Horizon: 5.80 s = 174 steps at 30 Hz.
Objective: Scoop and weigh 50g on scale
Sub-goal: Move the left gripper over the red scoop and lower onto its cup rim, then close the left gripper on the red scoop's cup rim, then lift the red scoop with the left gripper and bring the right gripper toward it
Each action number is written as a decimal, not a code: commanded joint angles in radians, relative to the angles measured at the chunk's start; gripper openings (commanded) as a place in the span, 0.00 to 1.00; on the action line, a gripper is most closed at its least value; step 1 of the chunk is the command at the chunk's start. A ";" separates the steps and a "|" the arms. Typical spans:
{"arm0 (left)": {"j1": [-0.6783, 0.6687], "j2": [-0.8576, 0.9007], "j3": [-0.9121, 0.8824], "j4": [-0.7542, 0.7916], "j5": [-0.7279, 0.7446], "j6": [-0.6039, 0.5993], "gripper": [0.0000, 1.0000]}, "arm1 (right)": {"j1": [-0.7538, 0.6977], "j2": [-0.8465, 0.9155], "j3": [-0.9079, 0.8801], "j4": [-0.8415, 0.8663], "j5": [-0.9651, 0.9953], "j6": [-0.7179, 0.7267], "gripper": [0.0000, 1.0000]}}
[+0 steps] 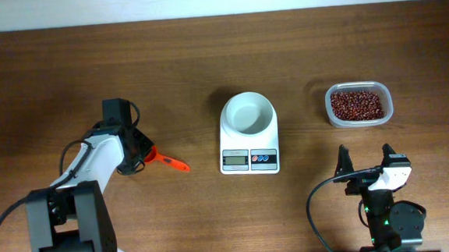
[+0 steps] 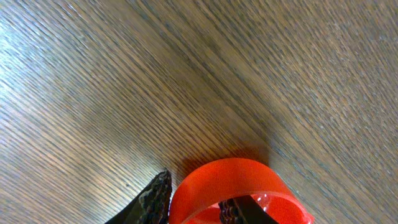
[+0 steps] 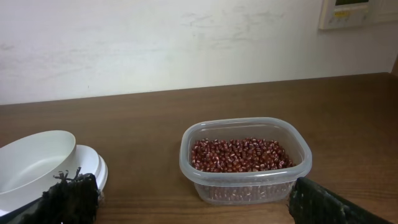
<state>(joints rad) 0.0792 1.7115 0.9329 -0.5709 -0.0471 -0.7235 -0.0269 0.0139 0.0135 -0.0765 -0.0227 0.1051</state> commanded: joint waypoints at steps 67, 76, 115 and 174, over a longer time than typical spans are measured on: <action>0.004 0.011 -0.014 -0.047 0.092 -0.510 0.45 | -0.006 -0.011 -0.008 -0.002 0.009 0.003 0.99; 0.004 0.011 -0.014 -0.024 0.093 -0.523 0.38 | -0.006 -0.011 -0.008 -0.002 0.009 0.003 0.99; 0.087 -0.550 -0.001 -0.034 0.257 0.041 0.00 | -0.006 -0.011 -0.008 -0.001 0.009 0.003 0.99; -0.269 -0.578 -0.001 -0.378 0.285 -0.518 0.00 | 0.438 1.003 0.496 0.215 -0.878 0.636 0.99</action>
<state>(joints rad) -0.1646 1.1351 0.9272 -0.9386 0.2398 -1.2144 0.3565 0.9756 0.4885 0.0990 -0.9901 0.7143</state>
